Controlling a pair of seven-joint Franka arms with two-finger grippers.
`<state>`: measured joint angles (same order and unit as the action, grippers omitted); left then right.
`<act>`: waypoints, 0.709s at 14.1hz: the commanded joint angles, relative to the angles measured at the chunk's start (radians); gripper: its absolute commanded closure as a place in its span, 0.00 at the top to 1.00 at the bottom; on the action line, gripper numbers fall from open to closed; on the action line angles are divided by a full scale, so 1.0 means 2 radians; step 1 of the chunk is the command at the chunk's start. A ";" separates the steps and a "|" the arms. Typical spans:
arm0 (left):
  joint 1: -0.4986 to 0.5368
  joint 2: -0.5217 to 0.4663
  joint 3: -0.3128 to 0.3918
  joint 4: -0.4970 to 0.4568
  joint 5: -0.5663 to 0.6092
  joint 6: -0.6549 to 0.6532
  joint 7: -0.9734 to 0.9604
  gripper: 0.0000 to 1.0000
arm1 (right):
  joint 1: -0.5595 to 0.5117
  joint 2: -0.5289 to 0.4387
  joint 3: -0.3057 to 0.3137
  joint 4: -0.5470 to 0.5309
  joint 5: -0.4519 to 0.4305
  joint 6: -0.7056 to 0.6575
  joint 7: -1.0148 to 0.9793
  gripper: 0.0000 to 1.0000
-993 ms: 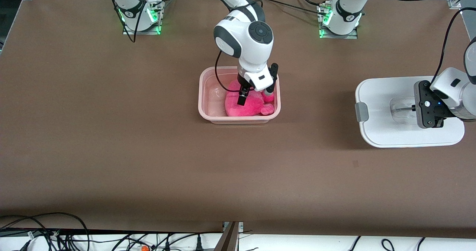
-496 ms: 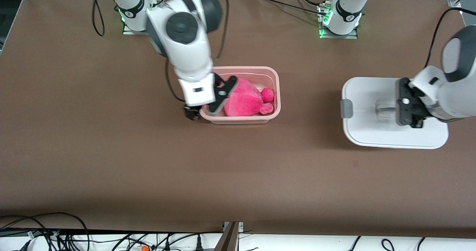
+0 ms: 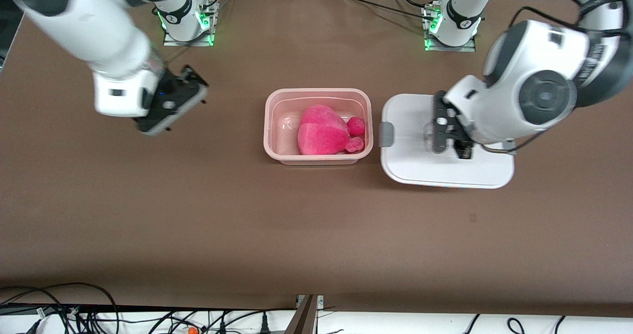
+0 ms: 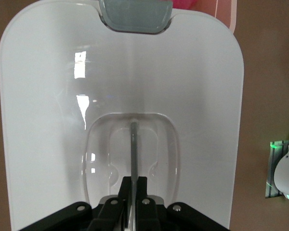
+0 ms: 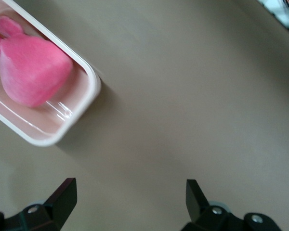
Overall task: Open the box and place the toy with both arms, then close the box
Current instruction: 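Withdraw the right gripper while the left gripper carries the lid over the tub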
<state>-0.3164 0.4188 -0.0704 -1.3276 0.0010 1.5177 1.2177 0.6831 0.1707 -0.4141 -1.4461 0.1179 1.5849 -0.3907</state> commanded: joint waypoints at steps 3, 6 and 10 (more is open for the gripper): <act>-0.115 0.044 0.008 0.009 -0.006 0.050 -0.114 0.00 | -0.023 -0.078 -0.024 -0.085 0.004 -0.022 0.121 1.00; -0.168 0.057 0.008 0.006 -0.004 0.095 -0.207 0.00 | -0.121 -0.077 0.067 -0.084 -0.003 -0.029 0.168 1.00; -0.211 0.077 0.008 0.003 -0.004 0.149 -0.262 0.00 | -0.245 -0.077 0.175 -0.082 -0.024 -0.029 0.180 1.00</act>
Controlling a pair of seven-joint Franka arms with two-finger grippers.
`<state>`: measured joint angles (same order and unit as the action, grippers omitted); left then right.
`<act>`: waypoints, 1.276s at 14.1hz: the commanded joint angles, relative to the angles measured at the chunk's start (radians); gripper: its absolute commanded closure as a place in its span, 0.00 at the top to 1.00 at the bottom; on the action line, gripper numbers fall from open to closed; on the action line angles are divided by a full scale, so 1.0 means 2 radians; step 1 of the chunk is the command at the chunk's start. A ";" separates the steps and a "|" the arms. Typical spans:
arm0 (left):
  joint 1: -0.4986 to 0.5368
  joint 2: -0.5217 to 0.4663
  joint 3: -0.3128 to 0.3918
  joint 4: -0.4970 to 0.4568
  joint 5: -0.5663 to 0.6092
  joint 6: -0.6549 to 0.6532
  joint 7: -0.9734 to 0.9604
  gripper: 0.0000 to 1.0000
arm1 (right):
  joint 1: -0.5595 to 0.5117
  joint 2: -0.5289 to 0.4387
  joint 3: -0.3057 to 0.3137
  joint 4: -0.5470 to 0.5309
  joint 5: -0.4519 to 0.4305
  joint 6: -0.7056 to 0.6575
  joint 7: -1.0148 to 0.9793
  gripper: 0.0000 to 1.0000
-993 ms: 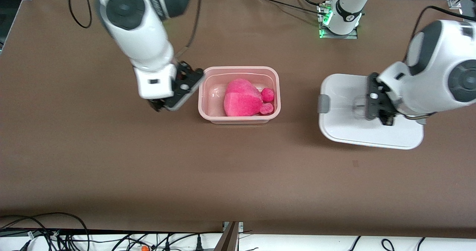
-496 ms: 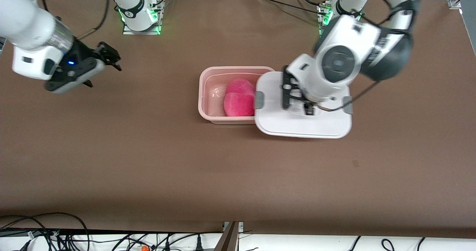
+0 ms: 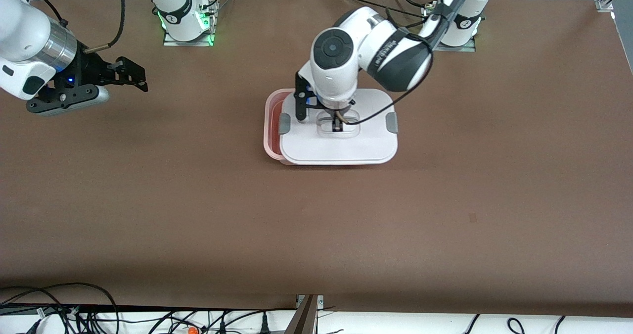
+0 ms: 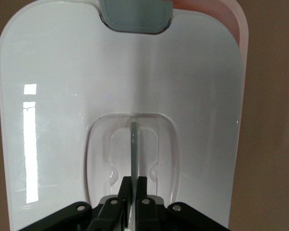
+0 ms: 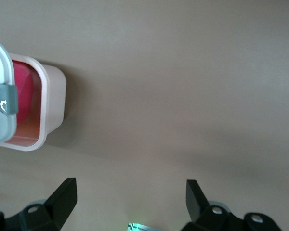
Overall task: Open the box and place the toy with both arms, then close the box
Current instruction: 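Withdraw the right gripper while the left gripper carries the lid over the tub, then lower the lid onto the box and press it down with the left gripper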
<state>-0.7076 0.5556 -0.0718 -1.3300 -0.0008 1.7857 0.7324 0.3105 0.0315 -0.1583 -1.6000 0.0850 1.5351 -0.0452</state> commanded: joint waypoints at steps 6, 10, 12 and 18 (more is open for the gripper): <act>-0.034 0.029 0.008 0.000 -0.003 0.025 -0.042 0.00 | -0.078 -0.008 0.065 -0.005 -0.022 -0.005 0.009 1.00; -0.043 0.037 0.008 0.001 0.001 0.037 -0.056 0.00 | -0.078 -0.008 0.065 -0.005 -0.026 -0.014 0.022 1.00; -0.043 0.041 0.008 0.001 0.001 0.045 -0.058 0.00 | -0.078 -0.008 0.065 -0.003 -0.030 -0.014 0.022 1.00; -0.040 0.051 0.009 0.004 0.003 0.045 -0.055 0.00 | -0.081 0.010 0.062 0.035 -0.036 -0.015 0.013 1.00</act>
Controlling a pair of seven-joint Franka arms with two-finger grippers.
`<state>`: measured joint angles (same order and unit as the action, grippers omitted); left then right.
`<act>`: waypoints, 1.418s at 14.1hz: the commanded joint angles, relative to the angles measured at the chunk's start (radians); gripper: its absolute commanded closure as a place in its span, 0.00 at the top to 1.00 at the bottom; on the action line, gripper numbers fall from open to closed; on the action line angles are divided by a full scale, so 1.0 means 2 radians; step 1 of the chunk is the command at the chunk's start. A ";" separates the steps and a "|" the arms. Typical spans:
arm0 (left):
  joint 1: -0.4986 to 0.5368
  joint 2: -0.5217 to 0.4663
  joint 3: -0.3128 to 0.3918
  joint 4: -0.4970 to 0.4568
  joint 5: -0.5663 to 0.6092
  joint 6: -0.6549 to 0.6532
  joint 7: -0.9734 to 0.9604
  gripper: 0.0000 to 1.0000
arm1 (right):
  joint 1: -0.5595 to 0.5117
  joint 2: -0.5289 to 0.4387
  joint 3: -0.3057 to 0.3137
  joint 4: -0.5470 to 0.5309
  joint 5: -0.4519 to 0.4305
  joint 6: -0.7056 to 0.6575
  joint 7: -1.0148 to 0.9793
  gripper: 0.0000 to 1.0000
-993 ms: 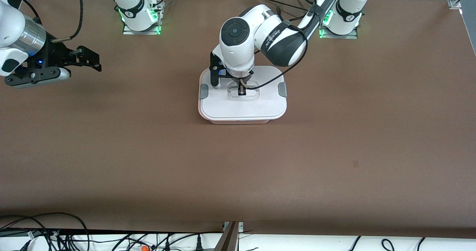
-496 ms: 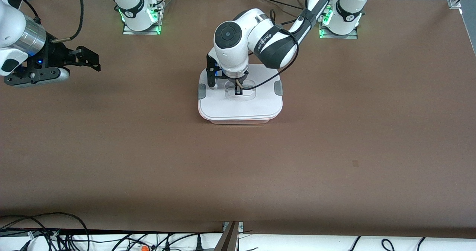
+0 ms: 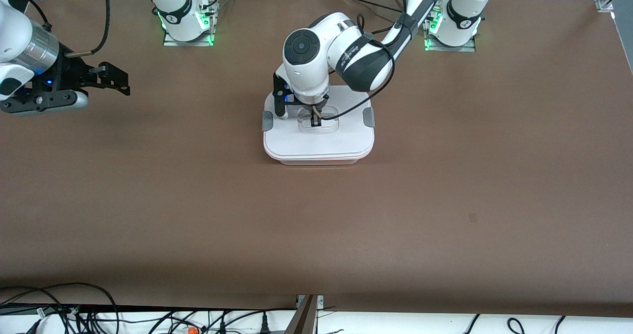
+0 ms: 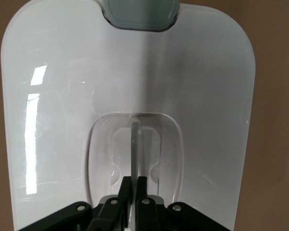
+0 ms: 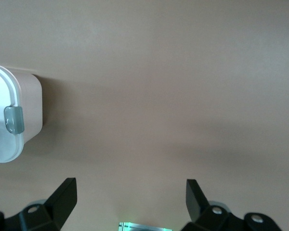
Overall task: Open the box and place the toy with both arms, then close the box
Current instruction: 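Lower the lid onto the box and press it down with the left gripper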
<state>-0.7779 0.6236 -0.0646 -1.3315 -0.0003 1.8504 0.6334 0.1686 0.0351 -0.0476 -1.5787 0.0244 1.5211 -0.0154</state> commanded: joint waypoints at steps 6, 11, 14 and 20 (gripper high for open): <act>-0.003 0.023 0.009 0.010 0.002 0.014 -0.003 0.00 | -0.007 0.009 0.008 0.026 -0.007 -0.008 0.003 1.00; -0.001 0.023 0.011 0.017 0.002 0.013 -0.002 0.00 | -0.010 0.009 0.007 0.026 -0.005 -0.008 0.000 1.00; -0.001 0.021 0.011 0.021 0.003 0.013 -0.002 0.00 | -0.011 0.009 0.007 0.026 -0.005 -0.008 0.000 1.00; -0.001 0.021 0.012 0.025 0.003 0.013 -0.002 0.00 | -0.010 0.009 0.007 0.026 -0.003 -0.007 0.000 1.00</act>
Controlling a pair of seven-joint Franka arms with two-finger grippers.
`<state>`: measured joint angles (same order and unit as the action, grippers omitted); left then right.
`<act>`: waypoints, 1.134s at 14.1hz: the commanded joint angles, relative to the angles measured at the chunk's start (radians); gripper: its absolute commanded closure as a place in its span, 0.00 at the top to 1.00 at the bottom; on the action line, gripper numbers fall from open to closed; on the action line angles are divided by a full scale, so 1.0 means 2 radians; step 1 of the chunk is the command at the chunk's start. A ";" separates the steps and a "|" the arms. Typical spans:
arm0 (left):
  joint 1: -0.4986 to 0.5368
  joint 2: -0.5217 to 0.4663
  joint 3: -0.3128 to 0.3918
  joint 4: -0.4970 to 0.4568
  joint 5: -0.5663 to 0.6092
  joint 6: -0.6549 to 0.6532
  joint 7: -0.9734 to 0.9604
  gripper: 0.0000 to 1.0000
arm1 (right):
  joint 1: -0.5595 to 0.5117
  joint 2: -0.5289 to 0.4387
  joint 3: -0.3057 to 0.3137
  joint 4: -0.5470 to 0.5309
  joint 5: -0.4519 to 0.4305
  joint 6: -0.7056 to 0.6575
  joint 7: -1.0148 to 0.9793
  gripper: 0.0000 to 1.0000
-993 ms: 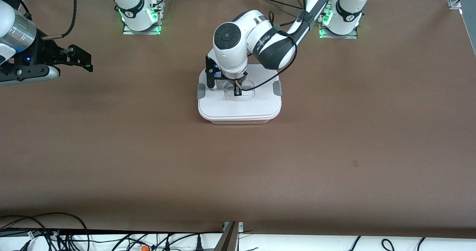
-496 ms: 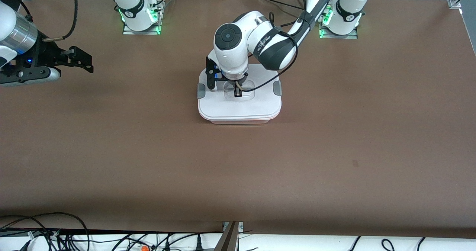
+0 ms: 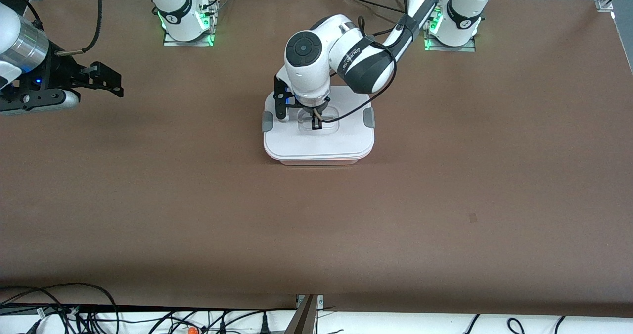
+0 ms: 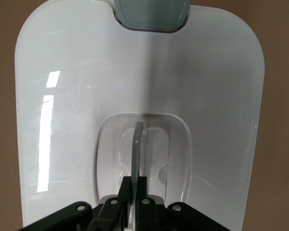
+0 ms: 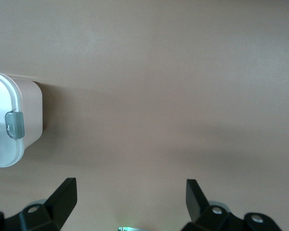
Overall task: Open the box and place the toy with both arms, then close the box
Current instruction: 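Lower the lid onto the box and press it down with the left gripper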
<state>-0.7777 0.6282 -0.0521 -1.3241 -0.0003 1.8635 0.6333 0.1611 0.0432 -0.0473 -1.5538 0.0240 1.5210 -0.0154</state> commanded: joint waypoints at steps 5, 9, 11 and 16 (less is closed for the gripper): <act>-0.002 0.022 0.006 0.022 0.003 0.006 -0.003 0.00 | -0.005 0.005 0.007 0.014 -0.003 -0.007 0.004 1.00; -0.002 0.027 0.006 0.022 0.004 0.016 -0.002 0.00 | -0.005 0.005 0.007 0.014 -0.003 -0.008 0.004 1.00; -0.002 0.025 0.005 0.022 0.003 0.016 -0.006 0.10 | -0.005 0.005 0.007 0.014 -0.004 -0.008 0.004 1.00; 0.016 0.010 0.005 0.037 -0.004 0.009 -0.020 1.00 | -0.005 0.005 0.007 0.014 -0.004 -0.005 0.004 1.00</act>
<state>-0.7721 0.6424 -0.0411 -1.2973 -0.0003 1.8905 0.6089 0.1611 0.0433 -0.0458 -1.5533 0.0240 1.5211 -0.0154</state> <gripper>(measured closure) 0.626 0.000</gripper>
